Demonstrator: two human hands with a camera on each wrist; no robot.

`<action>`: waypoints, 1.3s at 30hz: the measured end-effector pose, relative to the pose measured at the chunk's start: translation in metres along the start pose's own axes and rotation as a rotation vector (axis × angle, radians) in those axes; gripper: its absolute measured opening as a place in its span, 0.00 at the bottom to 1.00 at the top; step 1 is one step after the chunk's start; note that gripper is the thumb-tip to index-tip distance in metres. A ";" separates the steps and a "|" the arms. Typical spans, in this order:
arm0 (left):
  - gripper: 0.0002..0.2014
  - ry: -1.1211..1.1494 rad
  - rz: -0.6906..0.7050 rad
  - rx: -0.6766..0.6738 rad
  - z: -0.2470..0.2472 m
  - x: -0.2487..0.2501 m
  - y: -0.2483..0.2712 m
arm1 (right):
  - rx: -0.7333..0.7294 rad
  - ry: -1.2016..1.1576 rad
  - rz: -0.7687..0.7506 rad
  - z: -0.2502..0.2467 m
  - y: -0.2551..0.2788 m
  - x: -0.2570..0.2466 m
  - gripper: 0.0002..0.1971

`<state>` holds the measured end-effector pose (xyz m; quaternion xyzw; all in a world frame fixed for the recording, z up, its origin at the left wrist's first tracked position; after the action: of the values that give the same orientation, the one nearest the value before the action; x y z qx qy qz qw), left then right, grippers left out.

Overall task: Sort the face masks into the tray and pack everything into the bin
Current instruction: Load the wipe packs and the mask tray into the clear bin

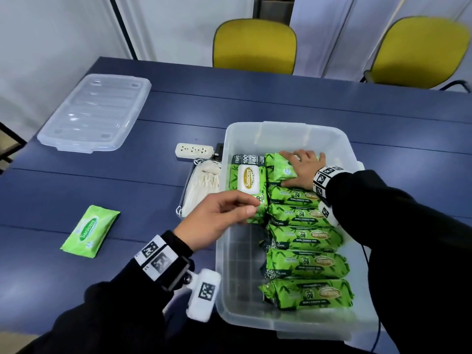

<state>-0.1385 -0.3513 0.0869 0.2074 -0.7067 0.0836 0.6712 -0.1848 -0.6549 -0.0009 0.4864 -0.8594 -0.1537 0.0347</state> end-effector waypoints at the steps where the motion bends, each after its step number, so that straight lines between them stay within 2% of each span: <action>1: 0.15 0.101 -0.017 0.063 -0.018 -0.002 0.002 | 0.041 -0.023 0.004 -0.005 0.005 -0.005 0.54; 4: 0.21 0.236 -0.086 0.368 -0.097 -0.027 0.020 | 0.167 -0.150 0.000 -0.023 0.024 -0.034 0.53; 5: 0.19 0.241 -0.126 0.469 -0.126 -0.042 0.030 | 0.214 -0.217 -0.024 -0.030 0.031 -0.049 0.48; 7: 0.10 0.223 -0.228 0.626 -0.176 -0.076 0.053 | 0.333 -0.445 -0.132 -0.049 0.048 -0.087 0.37; 10: 0.02 0.091 -0.393 0.776 -0.236 -0.124 0.092 | 0.498 -0.779 -0.330 -0.084 0.076 -0.161 0.22; 11: 0.03 0.016 -0.433 0.806 -0.253 -0.140 0.102 | 0.522 -0.830 -0.375 -0.095 0.084 -0.187 0.20; 13: 0.09 -0.209 -0.487 0.839 -0.288 -0.166 0.123 | 0.469 -0.926 -0.461 -0.109 0.092 -0.242 0.19; 15: 0.18 -0.411 -0.551 0.835 -0.317 -0.186 0.141 | 0.292 -0.971 -0.537 -0.107 0.088 -0.300 0.18; 18: 0.30 -0.616 -0.614 0.802 -0.346 -0.205 0.154 | -0.095 -0.992 -0.499 -0.067 0.067 -0.376 0.18; 20: 0.37 -0.659 -0.662 0.791 -0.363 -0.215 0.162 | -0.266 -1.074 -0.395 -0.034 0.045 -0.415 0.17; 24: 0.50 -0.688 -0.734 0.723 -0.374 -0.236 0.168 | -0.468 -1.177 -0.079 0.035 -0.002 -0.470 0.12; 27: 0.60 -0.797 -0.733 0.579 -0.362 -0.249 0.159 | -0.472 -1.204 0.153 0.083 -0.031 -0.485 0.13; 29: 0.62 -0.826 -0.726 0.524 -0.355 -0.257 0.153 | -0.445 -1.199 0.243 0.110 -0.046 -0.495 0.16; 32: 0.54 -0.931 -0.737 0.476 -0.350 -0.262 0.144 | -0.404 -1.070 0.252 0.135 -0.060 -0.507 0.25; 35: 0.46 -1.042 -0.742 0.431 -0.358 -0.267 0.136 | -0.439 -1.028 0.265 0.153 -0.067 -0.520 0.29; 36: 0.44 -1.058 -0.725 0.413 -0.359 -0.268 0.133 | -0.454 -1.032 0.279 0.158 -0.068 -0.522 0.29; 39: 0.40 -1.023 -0.656 0.362 -0.365 -0.272 0.123 | -0.469 -0.958 0.223 0.168 -0.074 -0.530 0.19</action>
<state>0.1487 -0.0467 -0.1302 0.5370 -0.8126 -0.1179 0.1933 0.1188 -0.2032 -0.1353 0.2470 -0.7681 -0.5411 -0.2371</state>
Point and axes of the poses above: each hand's wrist, its own y-axis away from the middle knuckle, its own z-axis out of the palm, x = y × z, the point moved 7 cm from there along -y, towards the middle knuckle, and after that the axes turned 7 degrees about -y, right-handed, at the moved point
